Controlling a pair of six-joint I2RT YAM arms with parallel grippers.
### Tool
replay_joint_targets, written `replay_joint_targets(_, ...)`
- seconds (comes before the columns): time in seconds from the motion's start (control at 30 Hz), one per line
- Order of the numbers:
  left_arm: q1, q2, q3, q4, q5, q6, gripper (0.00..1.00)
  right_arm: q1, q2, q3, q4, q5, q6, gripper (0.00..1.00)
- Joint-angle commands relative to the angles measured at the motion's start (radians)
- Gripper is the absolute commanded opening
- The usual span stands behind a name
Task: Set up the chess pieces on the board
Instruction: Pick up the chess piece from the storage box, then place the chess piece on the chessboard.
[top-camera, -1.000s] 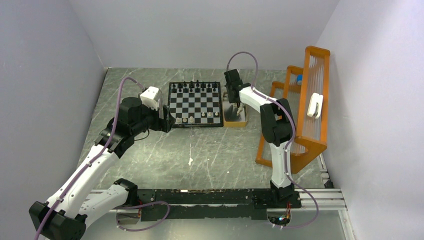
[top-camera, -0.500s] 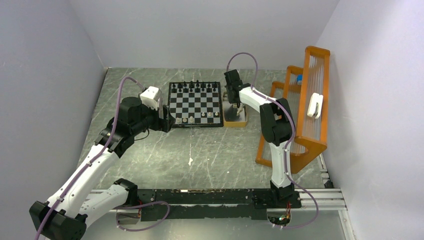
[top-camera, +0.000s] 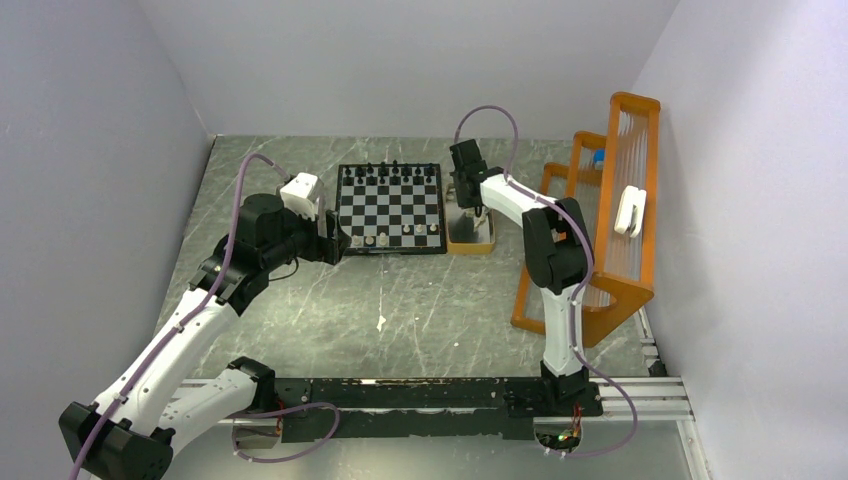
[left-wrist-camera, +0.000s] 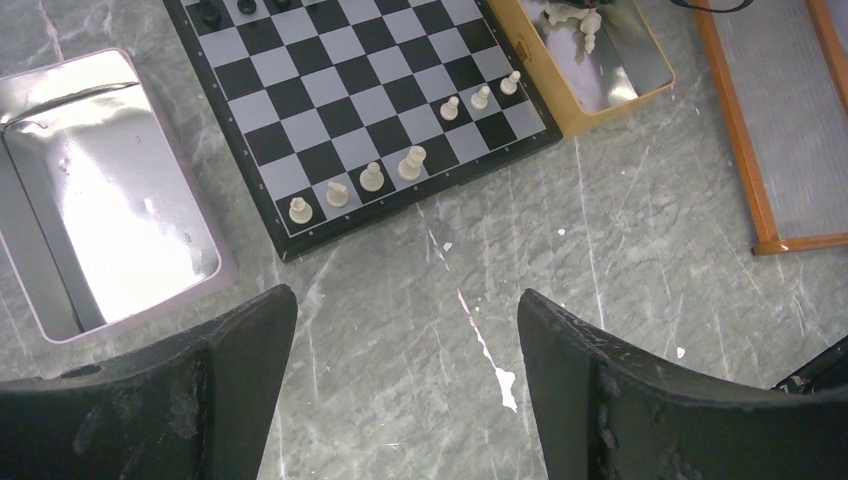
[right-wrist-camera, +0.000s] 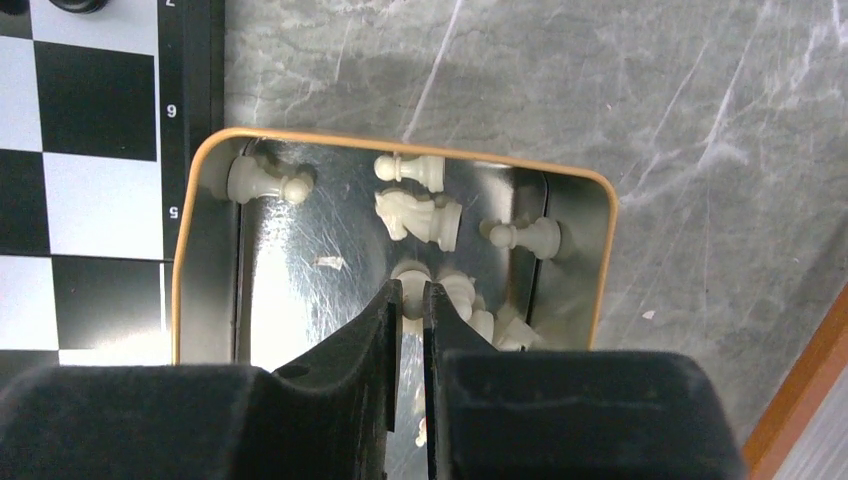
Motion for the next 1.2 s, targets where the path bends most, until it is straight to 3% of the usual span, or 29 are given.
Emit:
replay_joint_targets(0.0, 0.012, -0.004, 0.005, 0.004, 0.017, 0.003, 0.85, -0.008, -0.082, -0.015, -0.018, -0.005, 0.020, 0.13)
replay_joint_targets(0.23, 0.012, -0.005, 0.004, 0.004, 0.013, 0.003, 0.85, 0.007, -0.177, -0.032, -0.036, -0.056, 0.041, 0.12)
replay_joint_targets(0.53, 0.012, -0.008, 0.003, 0.002, 0.008, 0.003, 0.85, 0.112, -0.237, 0.003, -0.065, -0.096, 0.060, 0.13)
replay_joint_targets(0.9, 0.012, -0.018, 0.004, -0.001, -0.008, 0.001, 0.85, 0.312, -0.117, 0.129, -0.112, -0.062, 0.070, 0.13)
replay_joint_targets(1.17, 0.012, -0.024, 0.005, -0.004, -0.019, -0.001, 0.85, 0.376, -0.022, 0.216, -0.163, -0.034, 0.079, 0.13)
